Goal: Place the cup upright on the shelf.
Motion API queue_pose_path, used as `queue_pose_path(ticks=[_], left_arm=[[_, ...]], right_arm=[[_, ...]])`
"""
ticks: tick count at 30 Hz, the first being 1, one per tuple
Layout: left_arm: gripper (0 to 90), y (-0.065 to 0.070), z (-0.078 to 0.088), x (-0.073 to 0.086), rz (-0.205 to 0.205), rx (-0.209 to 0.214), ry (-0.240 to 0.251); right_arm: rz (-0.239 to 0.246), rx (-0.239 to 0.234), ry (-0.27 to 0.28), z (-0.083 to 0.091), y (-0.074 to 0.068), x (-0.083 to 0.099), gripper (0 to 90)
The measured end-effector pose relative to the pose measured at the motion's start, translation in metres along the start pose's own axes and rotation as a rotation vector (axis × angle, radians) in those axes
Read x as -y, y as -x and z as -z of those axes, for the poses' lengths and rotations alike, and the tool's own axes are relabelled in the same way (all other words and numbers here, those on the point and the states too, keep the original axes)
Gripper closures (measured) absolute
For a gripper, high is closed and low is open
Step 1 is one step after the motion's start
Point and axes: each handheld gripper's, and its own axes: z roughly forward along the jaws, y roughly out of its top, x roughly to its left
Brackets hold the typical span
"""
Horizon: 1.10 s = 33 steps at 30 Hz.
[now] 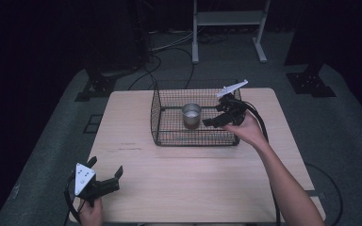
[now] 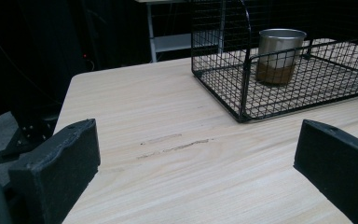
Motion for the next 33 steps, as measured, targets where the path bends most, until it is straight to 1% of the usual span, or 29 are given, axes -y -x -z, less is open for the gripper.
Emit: queue_pose_path(ticks=[1, 6, 9, 12, 14, 16, 17, 24, 27, 29, 33], left_arm=[[0.0, 0.0, 0.0, 0.0, 0.001, 0.0, 0.002], [0.0, 0.001, -0.001, 0.0, 0.0, 0.001, 0.001], [0.0, 0.001, -0.001, 0.0, -0.001, 0.002, 0.0], [0.0, 0.001, -0.001, 0.0, -0.001, 0.002, 0.0], [0.0, 0.001, -0.001, 0.0, 0.0, 0.002, 0.0], [0.0, 0.001, -0.001, 0.0, -0.003, 0.003, -0.001], [0.0, 0.001, -0.001, 0.0, -0.001, 0.002, 0.001], [0.0, 0.001, -0.001, 0.0, -0.001, 0.001, 0.0], [0.0, 0.002, -0.002, 0.0, -0.006, 0.003, -0.005], [0.0, 0.002, -0.002, 0.0, -0.006, 0.003, -0.006], [0.0, 0.002, -0.002, 0.0, -0.007, 0.004, -0.007]], right_arm=[[0.004, 0.003, 0.003, 0.003, 0.0, 0.005, 7.9], [0.004, 0.001, 0.002, 0.01, -0.001, 0.012, 7.8], [0.007, 0.002, 0.012, 0.017, -0.004, 0.017, 7.9], [0.008, 0.001, 0.014, 0.02, -0.006, 0.021, 7.9], [0.016, 0.001, 0.011, 0.024, -0.008, 0.027, 7.9], [0.015, 0.001, 0.016, 0.025, -0.008, 0.029, 8.1], [0.017, -0.004, 0.017, 0.029, -0.009, 0.033, 9.9], [0.009, 0.001, 0.028, 0.039, -0.009, 0.048, 9.9], [0.011, 0.004, 0.026, 0.041, -0.009, 0.051, 9.9], [0.001, 0.0, 0.028, 0.043, -0.009, 0.055, 9.9], [0.004, 0.004, 0.033, 0.048, -0.01, 0.063, 9.9]])
